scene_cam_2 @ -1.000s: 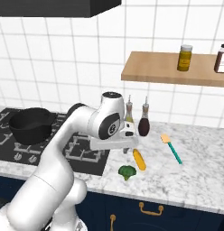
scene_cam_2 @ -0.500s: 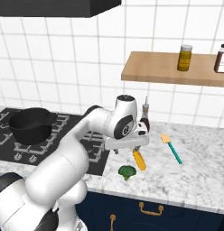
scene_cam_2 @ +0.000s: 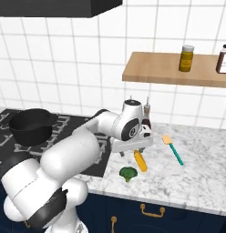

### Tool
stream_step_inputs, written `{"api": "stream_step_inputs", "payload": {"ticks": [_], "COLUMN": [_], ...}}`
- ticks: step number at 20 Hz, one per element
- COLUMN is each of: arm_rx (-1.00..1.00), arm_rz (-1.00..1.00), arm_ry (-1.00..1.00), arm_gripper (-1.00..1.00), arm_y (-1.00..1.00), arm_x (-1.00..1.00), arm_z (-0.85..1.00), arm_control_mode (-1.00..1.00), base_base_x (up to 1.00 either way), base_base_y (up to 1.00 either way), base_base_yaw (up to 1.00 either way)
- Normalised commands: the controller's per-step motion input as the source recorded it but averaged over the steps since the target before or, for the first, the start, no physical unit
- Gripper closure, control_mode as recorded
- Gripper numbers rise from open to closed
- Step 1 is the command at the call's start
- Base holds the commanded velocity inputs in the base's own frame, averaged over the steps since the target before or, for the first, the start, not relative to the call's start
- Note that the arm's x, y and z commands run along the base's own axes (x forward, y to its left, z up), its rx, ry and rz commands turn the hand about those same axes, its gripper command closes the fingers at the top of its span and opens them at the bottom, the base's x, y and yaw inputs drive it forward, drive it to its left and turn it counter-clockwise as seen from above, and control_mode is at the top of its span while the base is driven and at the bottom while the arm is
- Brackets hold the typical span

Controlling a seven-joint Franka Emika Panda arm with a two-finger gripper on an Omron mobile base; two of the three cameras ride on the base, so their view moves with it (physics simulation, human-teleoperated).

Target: Put the corn and broccoli in the pot. Retrieve the spatula and lightly stir the vegetables in the pot.

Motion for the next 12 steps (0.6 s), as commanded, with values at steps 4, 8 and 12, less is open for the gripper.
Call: {"api": "stream_step_inputs", "payload": {"ticks": [4, 8, 12], "arm_rx": [0.0, 0.0, 0.0], "arm_rz": [0.04, 0.01, 0.01], "arm_ry": [0.0, 0.0, 0.0], "arm_gripper": [-1.0, -1.0, -1.0], "arm_y": [-0.01, -0.06, -0.13], "arm_x": [0.06, 0.14, 0.15], "arm_z": [-0.18, -0.24, -0.26], "arm_control_mode": [-1.0, -1.0, -1.0], "base_base_x": [0.0, 0.0, 0.0], "base_base_y": [0.0, 0.0, 0.0], "base_base_yaw": [0.0, 0.0, 0.0]}}
